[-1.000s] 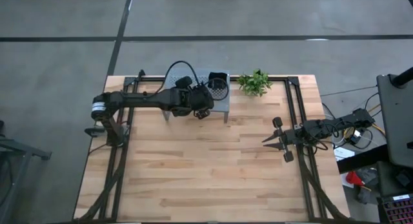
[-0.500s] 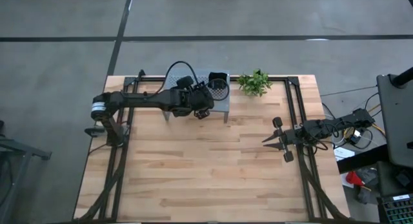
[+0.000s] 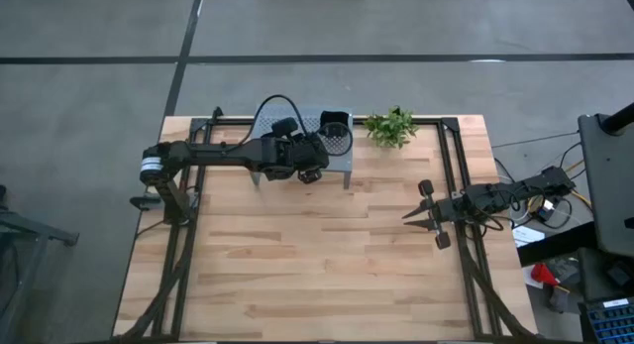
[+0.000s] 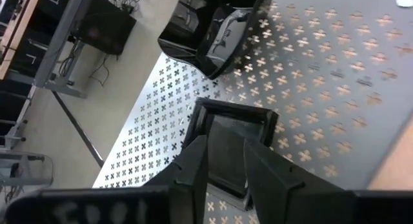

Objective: Pick & Place Mini shaped plates
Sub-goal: Return to Home Position

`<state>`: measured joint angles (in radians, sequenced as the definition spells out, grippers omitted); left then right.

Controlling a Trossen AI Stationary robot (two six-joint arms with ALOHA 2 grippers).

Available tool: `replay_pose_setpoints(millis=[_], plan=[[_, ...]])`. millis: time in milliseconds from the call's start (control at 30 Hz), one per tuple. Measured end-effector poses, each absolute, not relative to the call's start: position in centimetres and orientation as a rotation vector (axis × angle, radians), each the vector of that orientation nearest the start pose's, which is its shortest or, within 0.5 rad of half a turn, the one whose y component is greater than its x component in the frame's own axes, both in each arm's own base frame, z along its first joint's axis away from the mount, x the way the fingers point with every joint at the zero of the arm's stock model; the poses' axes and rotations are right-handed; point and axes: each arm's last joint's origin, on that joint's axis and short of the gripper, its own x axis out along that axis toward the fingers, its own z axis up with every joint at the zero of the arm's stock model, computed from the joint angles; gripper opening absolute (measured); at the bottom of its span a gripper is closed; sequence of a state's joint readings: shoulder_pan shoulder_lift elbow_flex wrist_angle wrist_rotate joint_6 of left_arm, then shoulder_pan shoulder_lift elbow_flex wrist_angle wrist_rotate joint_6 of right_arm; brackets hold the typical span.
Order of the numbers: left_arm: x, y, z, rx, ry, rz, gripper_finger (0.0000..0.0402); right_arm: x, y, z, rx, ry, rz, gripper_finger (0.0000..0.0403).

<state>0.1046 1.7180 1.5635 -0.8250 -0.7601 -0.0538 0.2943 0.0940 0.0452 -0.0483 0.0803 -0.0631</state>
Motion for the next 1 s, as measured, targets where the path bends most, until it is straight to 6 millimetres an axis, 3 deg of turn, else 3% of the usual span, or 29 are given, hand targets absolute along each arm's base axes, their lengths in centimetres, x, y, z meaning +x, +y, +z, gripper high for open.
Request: replay_pose_setpoints(millis=[367, 467, 600, 833, 1000], plan=[[35.6, 2.9, 32.9, 0.21, 0.876, 0.743, 0.0114, 9.7, 2.7, 16.7, -0.081, 0.089, 0.217, 0.0063], [35.2, 1.4, 32.4, 0.174, 0.893, 0.698, 0.0089, 9.7, 2.7, 16.7, -0.081, 0.089, 0.216, 0.0063], [34.4, -1.8, 31.3, 0.164, 0.873, 0.625, 0.0016, 9.7, 2.7, 16.7, -0.081, 0.089, 0.216, 0.0063], [31.1, -7.3, 28.8, 0.089, 0.66, 0.39, 0.0002, 9.7, 2.7, 16.7, -0.081, 0.09, 0.217, 0.0063], [27.1, -7.9, 27.3, 0.013, 0.475, 0.148, 0.0001, 9.7, 2.7, 16.7, -0.081, 0.089, 0.217, 0.0063]])
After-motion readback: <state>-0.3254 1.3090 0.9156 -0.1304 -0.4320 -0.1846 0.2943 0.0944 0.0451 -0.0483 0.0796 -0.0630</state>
